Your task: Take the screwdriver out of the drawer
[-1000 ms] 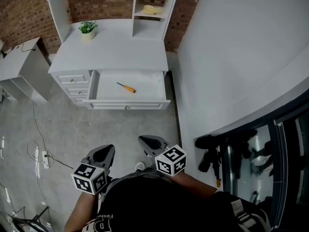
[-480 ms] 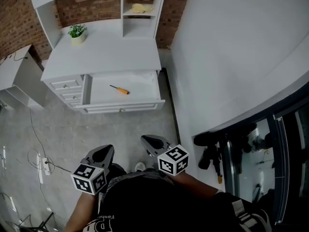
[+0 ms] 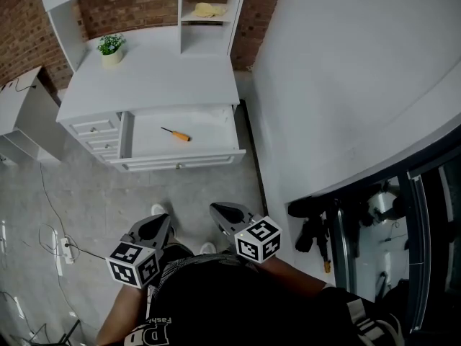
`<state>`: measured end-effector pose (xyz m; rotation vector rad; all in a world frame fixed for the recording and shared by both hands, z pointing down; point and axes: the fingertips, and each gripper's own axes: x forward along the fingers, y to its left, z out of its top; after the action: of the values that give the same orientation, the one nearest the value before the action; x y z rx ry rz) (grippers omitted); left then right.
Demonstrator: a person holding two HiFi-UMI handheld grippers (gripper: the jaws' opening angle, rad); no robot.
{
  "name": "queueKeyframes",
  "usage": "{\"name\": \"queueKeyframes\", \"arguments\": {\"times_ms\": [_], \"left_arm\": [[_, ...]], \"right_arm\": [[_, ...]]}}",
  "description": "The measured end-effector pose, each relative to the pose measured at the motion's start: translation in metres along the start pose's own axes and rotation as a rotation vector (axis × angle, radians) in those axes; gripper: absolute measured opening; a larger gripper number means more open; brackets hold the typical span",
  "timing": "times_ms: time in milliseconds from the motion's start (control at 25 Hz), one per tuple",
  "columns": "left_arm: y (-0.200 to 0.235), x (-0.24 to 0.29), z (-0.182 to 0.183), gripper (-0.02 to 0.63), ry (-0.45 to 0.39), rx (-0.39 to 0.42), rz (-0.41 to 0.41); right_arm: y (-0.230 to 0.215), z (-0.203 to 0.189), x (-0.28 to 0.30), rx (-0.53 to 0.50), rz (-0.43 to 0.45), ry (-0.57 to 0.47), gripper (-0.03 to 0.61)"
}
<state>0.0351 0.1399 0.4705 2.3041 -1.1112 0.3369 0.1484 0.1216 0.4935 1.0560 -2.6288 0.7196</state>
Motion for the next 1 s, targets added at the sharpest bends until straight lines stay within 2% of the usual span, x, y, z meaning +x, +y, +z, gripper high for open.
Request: {"name": "queueKeyframes", "arguments": {"times_ms": [520, 1000], "left_arm": [[0.026, 0.026, 0.011, 0.015, 0.033, -0.002, -0.018], [0.076, 0.044, 0.047, 0.015, 0.002, -0.01, -0.013]], "right_arm": [[-0.022, 0.005, 0.023, 0.015, -0.03, 0.028, 0.003], [-0.037, 0.031, 0.078, -0.017, -0.017, 0.052, 0.002]]}}
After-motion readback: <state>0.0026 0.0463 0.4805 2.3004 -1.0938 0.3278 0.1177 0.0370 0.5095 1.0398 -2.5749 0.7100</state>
